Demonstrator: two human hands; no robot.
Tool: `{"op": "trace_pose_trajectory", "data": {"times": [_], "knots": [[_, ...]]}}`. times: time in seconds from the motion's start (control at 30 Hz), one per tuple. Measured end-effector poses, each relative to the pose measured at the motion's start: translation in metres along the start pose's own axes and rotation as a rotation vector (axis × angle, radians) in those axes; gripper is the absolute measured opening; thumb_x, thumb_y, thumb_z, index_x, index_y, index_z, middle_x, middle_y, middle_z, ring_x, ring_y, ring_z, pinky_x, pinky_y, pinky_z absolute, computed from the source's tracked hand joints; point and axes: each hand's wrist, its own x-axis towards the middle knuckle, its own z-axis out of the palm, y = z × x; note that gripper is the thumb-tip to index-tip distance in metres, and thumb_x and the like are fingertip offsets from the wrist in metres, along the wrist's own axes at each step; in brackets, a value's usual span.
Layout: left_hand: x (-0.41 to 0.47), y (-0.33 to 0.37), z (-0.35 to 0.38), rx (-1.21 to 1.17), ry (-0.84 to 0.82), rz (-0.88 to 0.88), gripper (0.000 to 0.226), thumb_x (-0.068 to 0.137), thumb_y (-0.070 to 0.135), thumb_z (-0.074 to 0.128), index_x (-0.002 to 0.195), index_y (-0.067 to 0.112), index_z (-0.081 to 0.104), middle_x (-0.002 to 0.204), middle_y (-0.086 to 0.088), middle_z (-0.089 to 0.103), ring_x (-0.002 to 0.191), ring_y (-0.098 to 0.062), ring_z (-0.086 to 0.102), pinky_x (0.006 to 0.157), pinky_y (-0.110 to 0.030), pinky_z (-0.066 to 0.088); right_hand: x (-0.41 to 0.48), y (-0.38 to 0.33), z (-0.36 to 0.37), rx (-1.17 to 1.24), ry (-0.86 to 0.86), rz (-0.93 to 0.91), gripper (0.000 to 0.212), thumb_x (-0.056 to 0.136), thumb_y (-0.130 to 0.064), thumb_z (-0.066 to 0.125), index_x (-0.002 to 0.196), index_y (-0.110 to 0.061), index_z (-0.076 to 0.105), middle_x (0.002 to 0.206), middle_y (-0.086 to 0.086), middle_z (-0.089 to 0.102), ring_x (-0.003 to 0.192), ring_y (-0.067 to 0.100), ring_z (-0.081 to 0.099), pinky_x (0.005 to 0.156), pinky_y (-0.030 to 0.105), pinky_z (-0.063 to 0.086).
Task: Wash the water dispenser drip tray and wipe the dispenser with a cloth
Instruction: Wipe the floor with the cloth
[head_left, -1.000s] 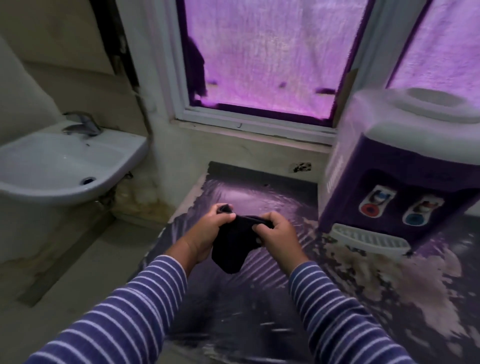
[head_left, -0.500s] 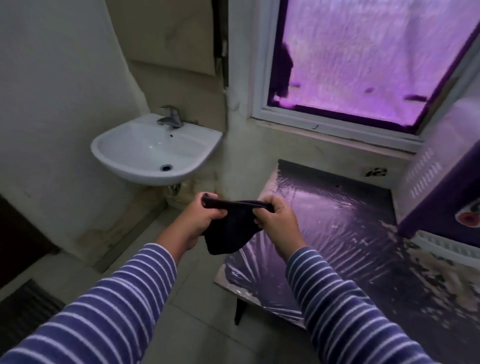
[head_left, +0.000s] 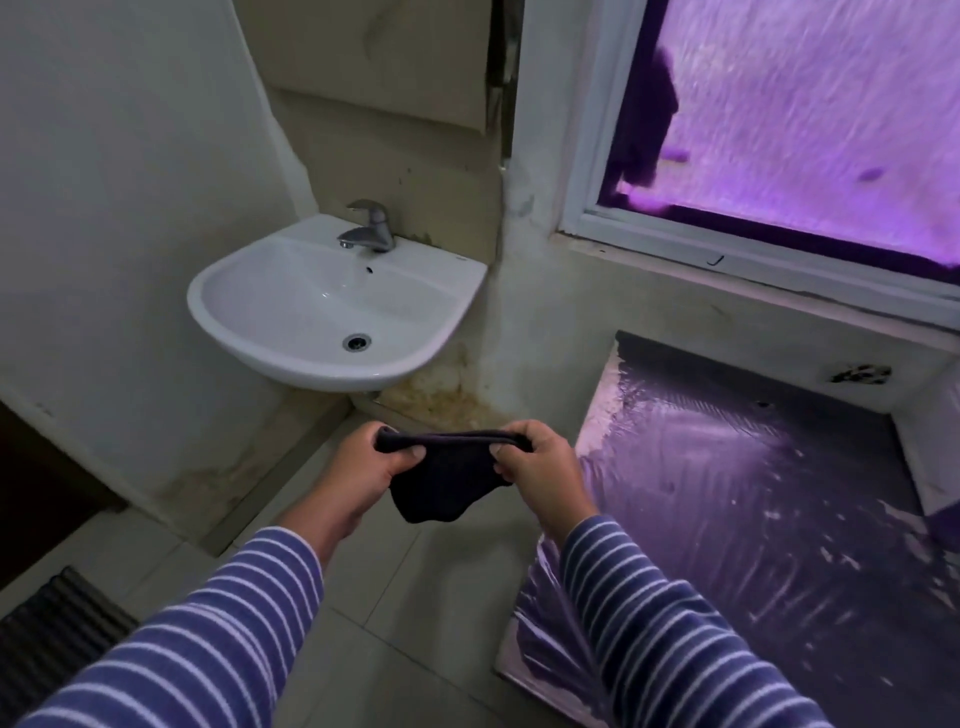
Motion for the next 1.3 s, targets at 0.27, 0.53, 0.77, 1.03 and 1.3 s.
{"op": "trace_pose_trajectory", "data": {"times": [0.27, 0.53, 0.77, 1.03, 1.3], "knots": [[0.053, -0.029, -0.034, 0.129, -0.018, -0.011, 0.012, 0.081, 0.021, 0.071, 0.080, 0.018, 0.059, 0.077, 0.000, 0.064, 0.073, -0.018, 0.059, 0.059, -0.030, 0.041, 0.039, 0.008, 0.042, -0.134, 0.035, 0.043, 0.016, 0.081, -0.013, 0.067, 0.075, -0.027, 0.065, 0.078, -0.001, 0.067, 0.077, 0.018, 0.063, 0.074, 0.036, 0.055], [0.108, -0.066, -0.098, 0.267, -0.213, -0.016, 0.007, 0.083, 0.018, 0.069, 0.082, 0.019, 0.062, 0.071, -0.001, 0.063, 0.061, -0.014, 0.056, 0.052, -0.026, 0.040, 0.036, 0.029, 0.126, -0.133, 0.215, 0.151, 0.021, 0.083, -0.012, 0.066, 0.074, -0.032, 0.065, 0.081, -0.006, 0.068, 0.080, 0.013, 0.064, 0.069, 0.025, 0.052], [0.136, -0.110, -0.133, 0.194, -0.395, -0.110, 0.012, 0.083, 0.004, 0.065, 0.083, 0.015, 0.059, 0.088, -0.015, 0.065, 0.083, -0.029, 0.062, 0.080, -0.045, 0.052, 0.018, 0.061, 0.199, -0.163, 0.349, 0.262, 0.011, 0.084, -0.016, 0.065, 0.088, -0.025, 0.069, 0.101, 0.000, 0.060, 0.092, 0.016, 0.059, 0.083, 0.033, 0.051], [0.157, -0.209, -0.120, 0.189, -0.464, -0.186, 0.020, 0.084, 0.001, 0.055, 0.090, 0.018, 0.064, 0.093, -0.011, 0.067, 0.089, -0.027, 0.062, 0.082, -0.042, 0.052, 0.012, 0.149, 0.232, -0.135, 0.307, 0.382, 0.024, 0.084, -0.012, 0.065, 0.073, -0.034, 0.064, 0.080, -0.011, 0.064, 0.080, 0.010, 0.061, 0.068, 0.022, 0.048], [0.194, -0.383, -0.083, 0.264, -0.479, -0.197, 0.009, 0.083, 0.014, 0.060, 0.090, 0.019, 0.060, 0.088, -0.003, 0.062, 0.075, -0.015, 0.056, 0.062, -0.026, 0.042, 0.029, 0.332, 0.287, -0.112, 0.285, 0.402, 0.031, 0.080, -0.003, 0.063, 0.068, -0.031, 0.067, 0.078, -0.007, 0.067, 0.079, 0.014, 0.062, 0.069, 0.024, 0.047]]}}
